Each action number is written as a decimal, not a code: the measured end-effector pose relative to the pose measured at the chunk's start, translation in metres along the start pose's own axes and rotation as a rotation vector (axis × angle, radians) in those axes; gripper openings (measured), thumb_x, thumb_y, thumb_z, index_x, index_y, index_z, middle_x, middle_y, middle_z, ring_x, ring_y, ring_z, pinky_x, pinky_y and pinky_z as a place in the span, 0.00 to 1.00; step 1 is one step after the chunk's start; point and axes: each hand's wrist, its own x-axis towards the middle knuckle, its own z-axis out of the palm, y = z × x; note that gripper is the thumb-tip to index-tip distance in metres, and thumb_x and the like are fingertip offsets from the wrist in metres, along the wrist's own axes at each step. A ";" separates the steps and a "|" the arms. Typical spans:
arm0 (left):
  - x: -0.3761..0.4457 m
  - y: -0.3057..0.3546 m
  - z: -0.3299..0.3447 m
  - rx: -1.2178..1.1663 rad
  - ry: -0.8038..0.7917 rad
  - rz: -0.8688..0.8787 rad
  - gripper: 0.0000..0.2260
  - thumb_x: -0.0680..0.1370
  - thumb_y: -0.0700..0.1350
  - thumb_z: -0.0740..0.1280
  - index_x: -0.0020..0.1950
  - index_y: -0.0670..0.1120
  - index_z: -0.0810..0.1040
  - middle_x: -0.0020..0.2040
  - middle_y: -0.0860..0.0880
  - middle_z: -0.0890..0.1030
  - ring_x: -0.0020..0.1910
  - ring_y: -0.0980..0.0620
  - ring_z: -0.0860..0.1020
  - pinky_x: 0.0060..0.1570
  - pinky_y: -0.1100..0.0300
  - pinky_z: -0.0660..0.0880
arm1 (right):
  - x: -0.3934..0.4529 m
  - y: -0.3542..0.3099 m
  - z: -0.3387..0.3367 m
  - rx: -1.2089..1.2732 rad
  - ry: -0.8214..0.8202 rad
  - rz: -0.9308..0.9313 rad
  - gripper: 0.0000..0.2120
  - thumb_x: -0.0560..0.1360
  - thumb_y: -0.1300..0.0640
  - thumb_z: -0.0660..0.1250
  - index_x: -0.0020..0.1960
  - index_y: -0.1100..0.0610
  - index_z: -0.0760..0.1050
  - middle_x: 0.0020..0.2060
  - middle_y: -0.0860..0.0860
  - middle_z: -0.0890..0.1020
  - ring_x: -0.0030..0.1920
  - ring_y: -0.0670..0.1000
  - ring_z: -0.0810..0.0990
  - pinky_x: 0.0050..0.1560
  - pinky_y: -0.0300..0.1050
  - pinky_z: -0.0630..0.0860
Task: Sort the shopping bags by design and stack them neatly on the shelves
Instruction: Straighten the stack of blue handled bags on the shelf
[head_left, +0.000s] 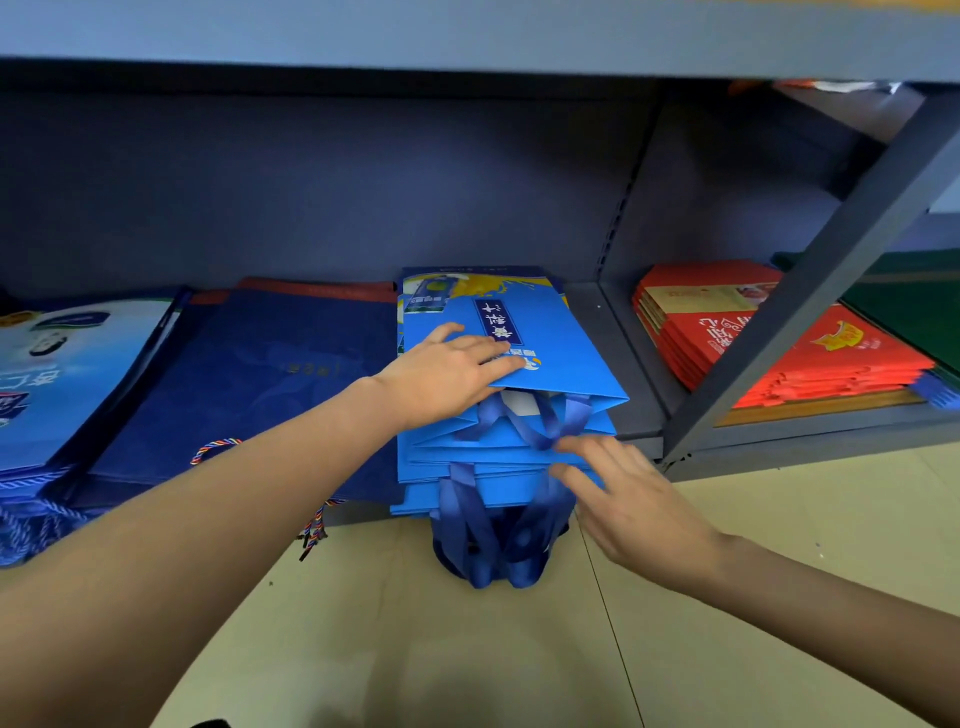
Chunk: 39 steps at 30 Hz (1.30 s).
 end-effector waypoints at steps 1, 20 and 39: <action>0.000 -0.001 -0.001 -0.021 0.022 0.004 0.23 0.83 0.54 0.42 0.77 0.51 0.54 0.76 0.49 0.59 0.74 0.50 0.59 0.71 0.50 0.51 | -0.007 0.009 0.003 -0.009 -0.013 0.009 0.20 0.67 0.60 0.58 0.59 0.58 0.70 0.56 0.56 0.73 0.54 0.56 0.72 0.52 0.47 0.70; -0.001 -0.010 0.000 -0.054 0.104 0.034 0.26 0.79 0.56 0.47 0.67 0.46 0.74 0.64 0.46 0.77 0.60 0.45 0.77 0.60 0.46 0.69 | 0.053 0.067 -0.023 0.266 0.107 0.129 0.06 0.70 0.59 0.72 0.45 0.59 0.78 0.42 0.51 0.78 0.45 0.53 0.73 0.48 0.38 0.67; -0.019 0.003 0.000 -0.112 0.031 -0.260 0.29 0.81 0.56 0.55 0.78 0.51 0.46 0.78 0.50 0.53 0.74 0.50 0.57 0.68 0.52 0.58 | 0.097 0.058 -0.026 -0.113 -0.034 0.143 0.16 0.59 0.64 0.77 0.42 0.63 0.74 0.36 0.58 0.75 0.34 0.59 0.78 0.24 0.42 0.63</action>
